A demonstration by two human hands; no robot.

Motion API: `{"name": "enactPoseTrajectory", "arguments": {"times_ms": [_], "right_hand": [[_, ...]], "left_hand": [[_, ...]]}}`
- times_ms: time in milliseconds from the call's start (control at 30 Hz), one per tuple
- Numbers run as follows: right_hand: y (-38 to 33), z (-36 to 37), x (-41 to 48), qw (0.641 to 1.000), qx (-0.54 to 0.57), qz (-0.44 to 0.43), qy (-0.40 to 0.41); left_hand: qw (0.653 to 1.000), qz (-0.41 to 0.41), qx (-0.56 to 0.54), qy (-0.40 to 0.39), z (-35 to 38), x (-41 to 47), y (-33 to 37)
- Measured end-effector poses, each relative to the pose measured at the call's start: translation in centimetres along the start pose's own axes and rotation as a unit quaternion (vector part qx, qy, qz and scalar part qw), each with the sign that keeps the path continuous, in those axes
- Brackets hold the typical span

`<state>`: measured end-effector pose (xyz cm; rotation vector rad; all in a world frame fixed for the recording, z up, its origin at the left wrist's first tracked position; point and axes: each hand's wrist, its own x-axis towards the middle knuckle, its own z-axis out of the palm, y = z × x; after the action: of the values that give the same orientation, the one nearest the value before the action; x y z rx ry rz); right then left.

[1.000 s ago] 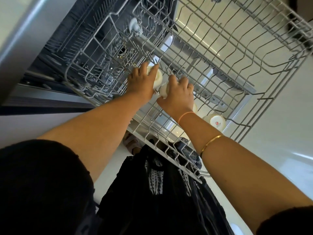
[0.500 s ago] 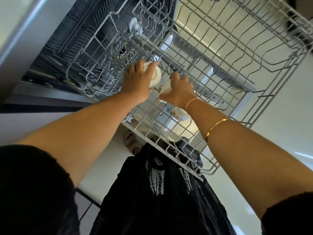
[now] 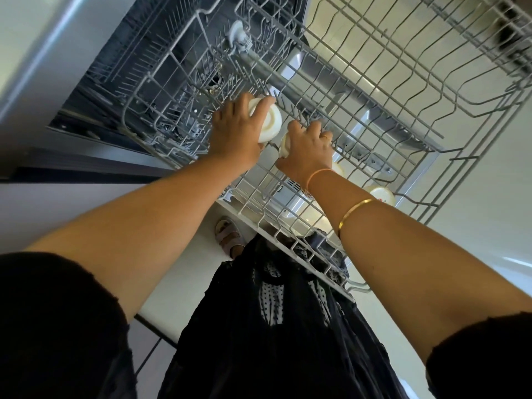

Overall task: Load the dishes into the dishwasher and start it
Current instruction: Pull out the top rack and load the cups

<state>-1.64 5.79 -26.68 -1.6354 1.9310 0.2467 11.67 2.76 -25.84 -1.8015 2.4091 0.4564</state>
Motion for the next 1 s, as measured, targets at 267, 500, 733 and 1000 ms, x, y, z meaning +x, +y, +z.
{"name": "enactPoseTrajectory", "arguments": {"times_ms": [267, 500, 733, 1000], "right_hand": [[0.9, 0.6, -0.1, 0.999, -0.014, -0.047, 0.023], [1.0, 1.1, 0.3, 0.992, -0.101, -0.051, 0.048], [1.2, 0.6, -0.3, 0.985, -0.158, -0.045, 0.048], [1.4, -1.1, -2.8, 0.98, -0.174, -0.083, 0.044]], "left_hand": [[0.994, -0.012, -0.004, -0.108, 1.8, 2.0, 0.7], [0.987, -0.069, 0.043, -0.137, 1.9, 2.3, 1.7], [0.988, -0.076, 0.019, -0.132, 1.6, 1.1, 1.4], [0.99, -0.103, -0.048, -0.084, -1.4, -1.5, 1.9]]}}
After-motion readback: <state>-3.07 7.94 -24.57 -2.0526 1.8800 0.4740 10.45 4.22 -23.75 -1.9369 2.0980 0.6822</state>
